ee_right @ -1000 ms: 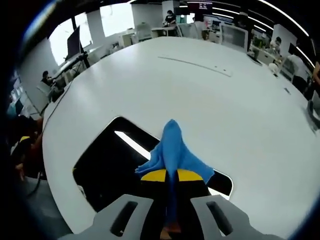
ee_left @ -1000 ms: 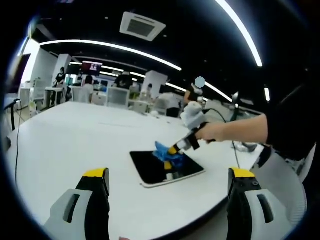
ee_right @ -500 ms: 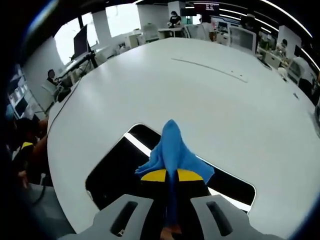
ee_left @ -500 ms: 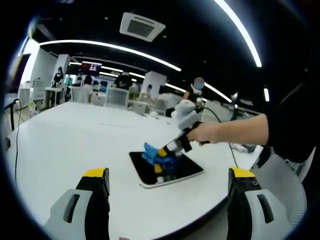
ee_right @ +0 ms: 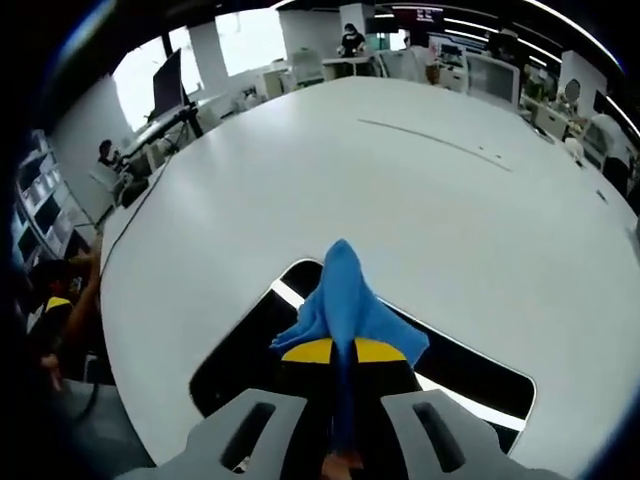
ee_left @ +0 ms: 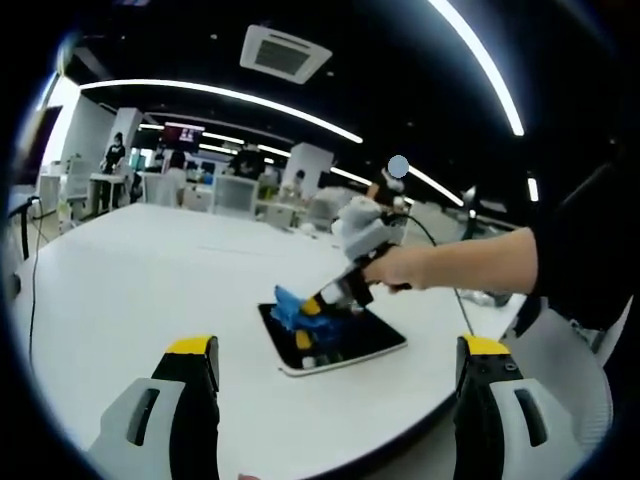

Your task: Wipe the mirror surface with the cleaning cloth until all visible marks leave the cleaned area.

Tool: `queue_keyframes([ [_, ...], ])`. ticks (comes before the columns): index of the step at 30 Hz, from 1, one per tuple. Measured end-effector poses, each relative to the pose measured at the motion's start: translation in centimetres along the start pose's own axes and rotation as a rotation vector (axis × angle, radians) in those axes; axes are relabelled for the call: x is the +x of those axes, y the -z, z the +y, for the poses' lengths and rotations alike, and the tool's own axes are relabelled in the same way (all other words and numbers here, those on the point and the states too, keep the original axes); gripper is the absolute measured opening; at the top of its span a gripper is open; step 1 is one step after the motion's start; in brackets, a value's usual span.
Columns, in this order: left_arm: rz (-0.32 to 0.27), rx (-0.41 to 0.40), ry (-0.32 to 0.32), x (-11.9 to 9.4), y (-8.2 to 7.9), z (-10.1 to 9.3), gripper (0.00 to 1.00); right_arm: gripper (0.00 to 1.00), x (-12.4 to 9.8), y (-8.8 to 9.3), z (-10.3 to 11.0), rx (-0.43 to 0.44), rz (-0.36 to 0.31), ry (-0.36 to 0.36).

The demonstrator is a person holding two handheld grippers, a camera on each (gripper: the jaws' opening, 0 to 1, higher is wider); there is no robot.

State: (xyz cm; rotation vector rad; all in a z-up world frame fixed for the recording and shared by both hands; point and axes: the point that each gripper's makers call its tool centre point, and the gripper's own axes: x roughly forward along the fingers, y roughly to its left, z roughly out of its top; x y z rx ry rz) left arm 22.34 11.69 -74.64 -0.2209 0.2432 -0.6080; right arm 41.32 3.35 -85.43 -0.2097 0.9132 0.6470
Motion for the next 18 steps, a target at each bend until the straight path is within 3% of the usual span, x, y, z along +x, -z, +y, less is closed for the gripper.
queue_keyframes([
  [11, 0.003, -0.006, -0.007, -0.1, 0.1, 0.1, 0.99, 0.0, 0.7, -0.6, 1.1, -0.025, -0.001, -0.011],
  [18, 0.006, -0.005, -0.006, -0.1, 0.1, 0.1, 0.99, 0.0, 0.9, -0.9, 2.0, -0.088, 0.02, 0.007],
])
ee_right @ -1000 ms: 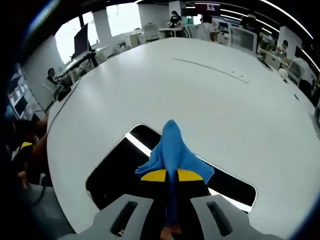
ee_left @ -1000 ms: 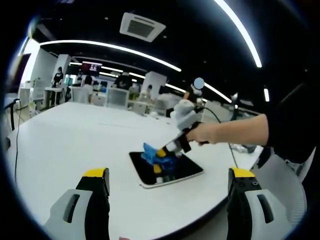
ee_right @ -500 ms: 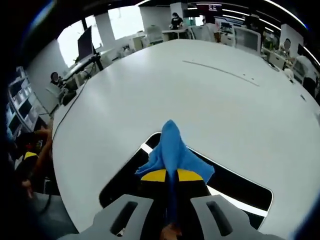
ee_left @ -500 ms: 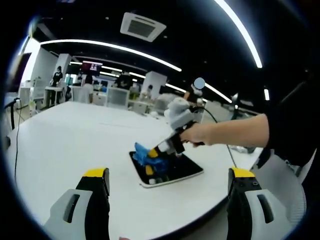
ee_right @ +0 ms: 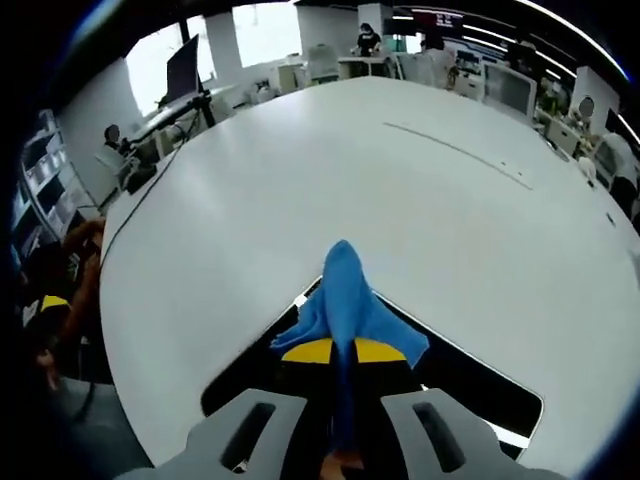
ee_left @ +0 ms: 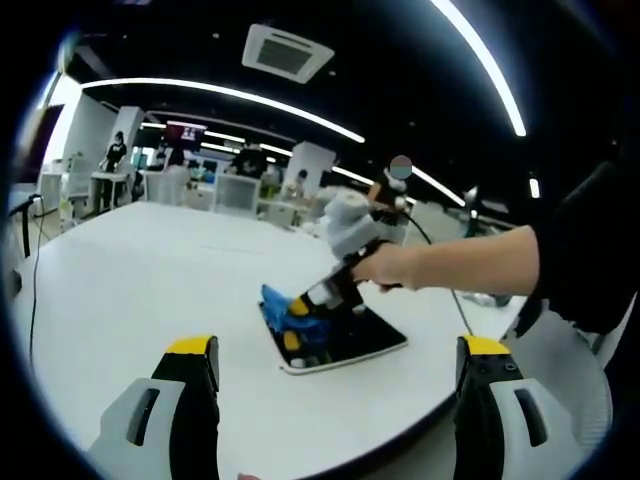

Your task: Wipe the mirror surface with the cleaning cloth until all visible marks leave the cleaned area.

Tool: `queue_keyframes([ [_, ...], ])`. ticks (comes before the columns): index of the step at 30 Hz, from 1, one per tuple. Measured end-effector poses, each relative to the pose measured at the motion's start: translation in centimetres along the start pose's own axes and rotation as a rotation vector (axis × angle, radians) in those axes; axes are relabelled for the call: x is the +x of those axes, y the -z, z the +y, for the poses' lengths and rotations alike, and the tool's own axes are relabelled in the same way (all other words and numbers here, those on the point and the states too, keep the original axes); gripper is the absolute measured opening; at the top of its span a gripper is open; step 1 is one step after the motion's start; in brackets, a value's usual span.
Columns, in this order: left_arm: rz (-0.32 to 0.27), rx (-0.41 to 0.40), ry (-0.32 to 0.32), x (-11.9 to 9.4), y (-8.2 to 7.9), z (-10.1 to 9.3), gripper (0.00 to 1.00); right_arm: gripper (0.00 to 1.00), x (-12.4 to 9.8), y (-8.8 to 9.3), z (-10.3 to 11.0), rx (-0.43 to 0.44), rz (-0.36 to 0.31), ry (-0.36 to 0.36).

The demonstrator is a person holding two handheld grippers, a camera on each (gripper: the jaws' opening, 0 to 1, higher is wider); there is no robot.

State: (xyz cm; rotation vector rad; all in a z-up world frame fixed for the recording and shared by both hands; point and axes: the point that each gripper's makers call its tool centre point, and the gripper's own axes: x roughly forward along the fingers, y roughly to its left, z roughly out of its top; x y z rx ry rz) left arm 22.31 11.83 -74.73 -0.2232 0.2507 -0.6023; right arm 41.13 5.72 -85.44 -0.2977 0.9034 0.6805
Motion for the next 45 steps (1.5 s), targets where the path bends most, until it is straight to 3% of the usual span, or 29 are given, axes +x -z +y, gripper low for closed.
queue_keyframes([
  [9, -0.001, -0.001, 0.0, 0.0, 0.0, 0.0, 0.99, 0.0, 0.8, -1.0, 2.3, 0.03, -0.03, -0.052],
  [12, 0.001, -0.001, 0.0, 0.0, 0.0, 0.0, 0.99, 0.0, 1.1, -1.2, 2.5, -0.006, -0.023, -0.046],
  [45, -0.009, -0.006, 0.006, -0.1, -0.1, 0.0, 0.99, 0.0, -0.5, 1.0, 5.6, -0.053, 0.016, -0.127],
])
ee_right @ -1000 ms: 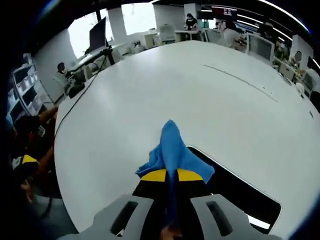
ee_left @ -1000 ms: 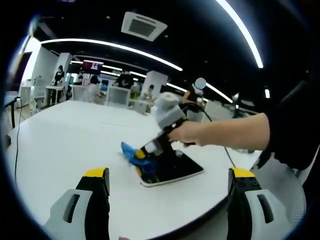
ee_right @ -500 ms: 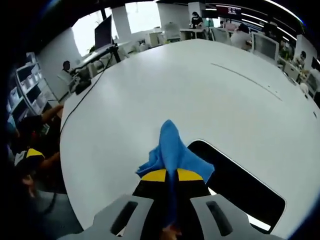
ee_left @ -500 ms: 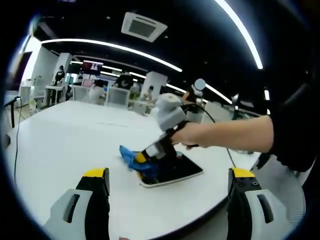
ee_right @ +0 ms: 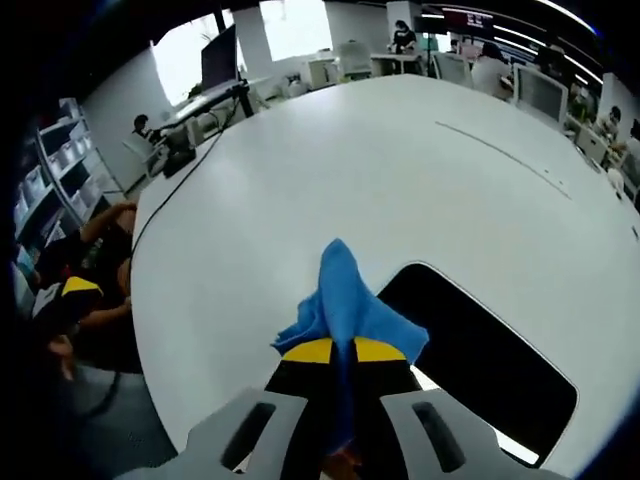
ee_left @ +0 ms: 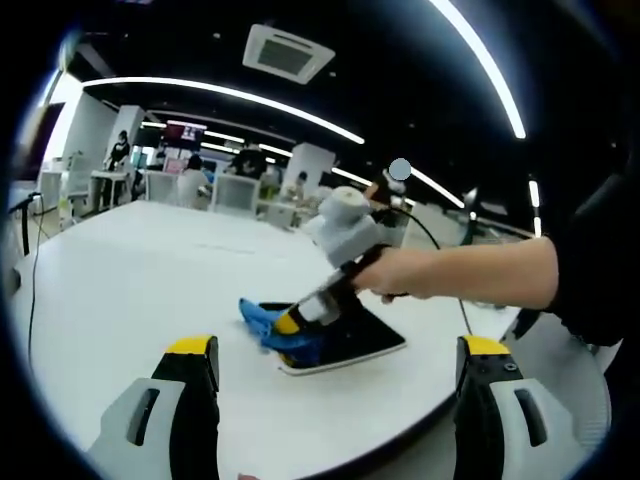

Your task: Wipe the mirror surface with the cleaning cloth until all visible marks leave the cleaned area.

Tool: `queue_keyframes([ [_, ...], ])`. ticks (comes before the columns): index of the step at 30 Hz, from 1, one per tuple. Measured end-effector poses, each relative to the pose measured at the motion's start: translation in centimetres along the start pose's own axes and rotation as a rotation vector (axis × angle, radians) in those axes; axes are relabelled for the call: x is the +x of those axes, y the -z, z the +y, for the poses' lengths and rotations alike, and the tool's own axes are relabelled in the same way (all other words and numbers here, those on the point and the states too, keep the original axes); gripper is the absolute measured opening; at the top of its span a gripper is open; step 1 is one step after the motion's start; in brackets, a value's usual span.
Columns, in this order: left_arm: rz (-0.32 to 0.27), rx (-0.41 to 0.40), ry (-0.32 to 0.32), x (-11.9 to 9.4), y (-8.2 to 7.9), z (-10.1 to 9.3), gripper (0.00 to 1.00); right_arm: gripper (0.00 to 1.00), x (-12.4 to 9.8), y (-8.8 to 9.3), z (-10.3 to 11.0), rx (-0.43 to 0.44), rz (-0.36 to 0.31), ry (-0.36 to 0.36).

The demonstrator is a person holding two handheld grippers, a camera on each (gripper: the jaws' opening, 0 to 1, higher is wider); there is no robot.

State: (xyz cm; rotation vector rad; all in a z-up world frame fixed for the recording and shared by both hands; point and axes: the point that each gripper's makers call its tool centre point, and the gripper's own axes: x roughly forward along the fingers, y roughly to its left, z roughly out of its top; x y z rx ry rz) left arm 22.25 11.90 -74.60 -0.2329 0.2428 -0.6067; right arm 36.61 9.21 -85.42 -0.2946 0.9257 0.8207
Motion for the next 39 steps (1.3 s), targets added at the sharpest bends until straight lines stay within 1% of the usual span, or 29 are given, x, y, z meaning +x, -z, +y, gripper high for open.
queue_keyframes([
  [5, -0.006, -0.001, 0.006, 0.0, -0.1, -0.1, 0.99, 0.0, 0.0, 0.0, -0.1, -0.012, -0.002, -0.005],
  [14, -0.006, -0.005, -0.001, -0.1, 0.0, -0.1, 0.99, 0.0, -0.2, 0.1, -0.2, 0.016, 0.002, -0.012],
  [19, -0.009, -0.006, -0.005, -0.1, -0.1, 0.0, 0.99, 0.0, -0.2, 0.2, -0.3, 0.018, -0.027, -0.002],
  [25, -0.008, -0.003, -0.008, -0.1, 0.0, 0.0, 0.99, 0.0, -0.1, 0.1, -0.5, 0.006, -0.035, 0.004],
  [39, 0.0, -0.001, -0.01, -0.1, 0.1, 0.1, 0.99, 0.0, -1.6, 1.8, -2.2, 0.024, -0.034, 0.02],
])
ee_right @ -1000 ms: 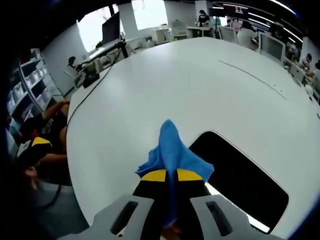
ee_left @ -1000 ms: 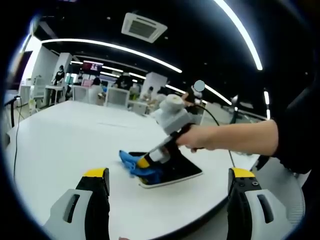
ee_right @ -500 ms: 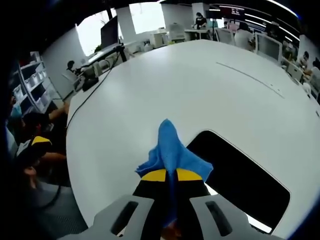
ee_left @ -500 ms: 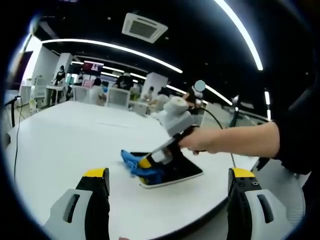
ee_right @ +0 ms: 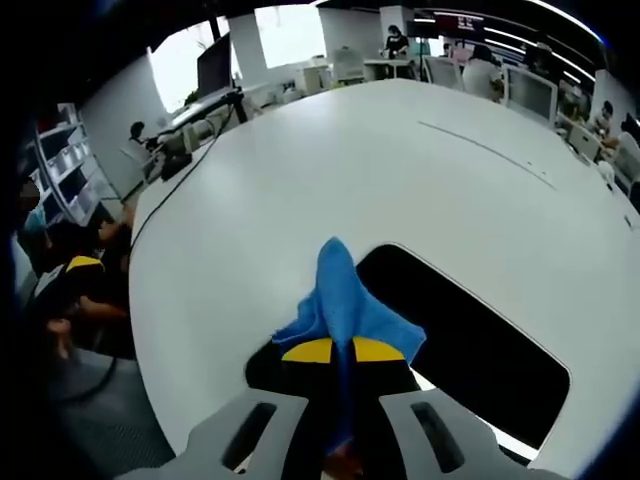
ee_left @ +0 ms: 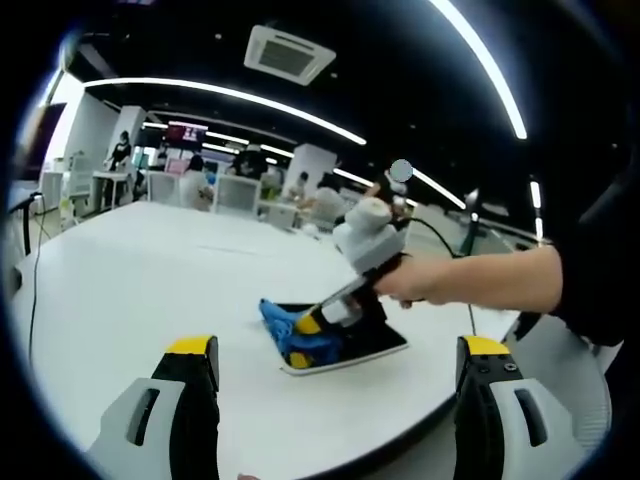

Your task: Wipe the mirror surface with the cleaning cloth until all visible marks leave the cleaned area.

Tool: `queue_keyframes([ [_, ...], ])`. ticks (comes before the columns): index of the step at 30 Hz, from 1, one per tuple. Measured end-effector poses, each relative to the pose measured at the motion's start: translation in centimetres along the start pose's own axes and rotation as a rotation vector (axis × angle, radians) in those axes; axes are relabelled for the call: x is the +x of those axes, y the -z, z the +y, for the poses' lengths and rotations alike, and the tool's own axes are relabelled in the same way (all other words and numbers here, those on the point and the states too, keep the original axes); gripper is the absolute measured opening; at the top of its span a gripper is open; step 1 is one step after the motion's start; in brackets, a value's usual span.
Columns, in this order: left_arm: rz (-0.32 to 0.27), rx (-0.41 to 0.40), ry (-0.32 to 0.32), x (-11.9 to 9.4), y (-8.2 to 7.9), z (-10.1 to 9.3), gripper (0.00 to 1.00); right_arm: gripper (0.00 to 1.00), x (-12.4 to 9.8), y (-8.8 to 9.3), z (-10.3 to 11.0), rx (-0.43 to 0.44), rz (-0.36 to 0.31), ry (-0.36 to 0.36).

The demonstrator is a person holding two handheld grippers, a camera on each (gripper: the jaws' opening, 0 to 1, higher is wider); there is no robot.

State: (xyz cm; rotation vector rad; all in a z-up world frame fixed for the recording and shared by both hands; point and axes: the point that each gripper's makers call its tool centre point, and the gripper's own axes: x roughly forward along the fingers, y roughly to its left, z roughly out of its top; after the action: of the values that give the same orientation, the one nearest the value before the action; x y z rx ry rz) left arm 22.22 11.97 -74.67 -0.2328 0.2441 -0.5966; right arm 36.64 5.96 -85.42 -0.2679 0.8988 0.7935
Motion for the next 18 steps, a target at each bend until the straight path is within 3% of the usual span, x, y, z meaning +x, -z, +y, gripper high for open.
queue_keyframes([
  [18, 0.009, -0.002, 0.0, -0.05, 0.1, -0.02, 0.99, 0.0, -0.83, 0.64, -0.22, 0.007, -0.006, 0.002],
])
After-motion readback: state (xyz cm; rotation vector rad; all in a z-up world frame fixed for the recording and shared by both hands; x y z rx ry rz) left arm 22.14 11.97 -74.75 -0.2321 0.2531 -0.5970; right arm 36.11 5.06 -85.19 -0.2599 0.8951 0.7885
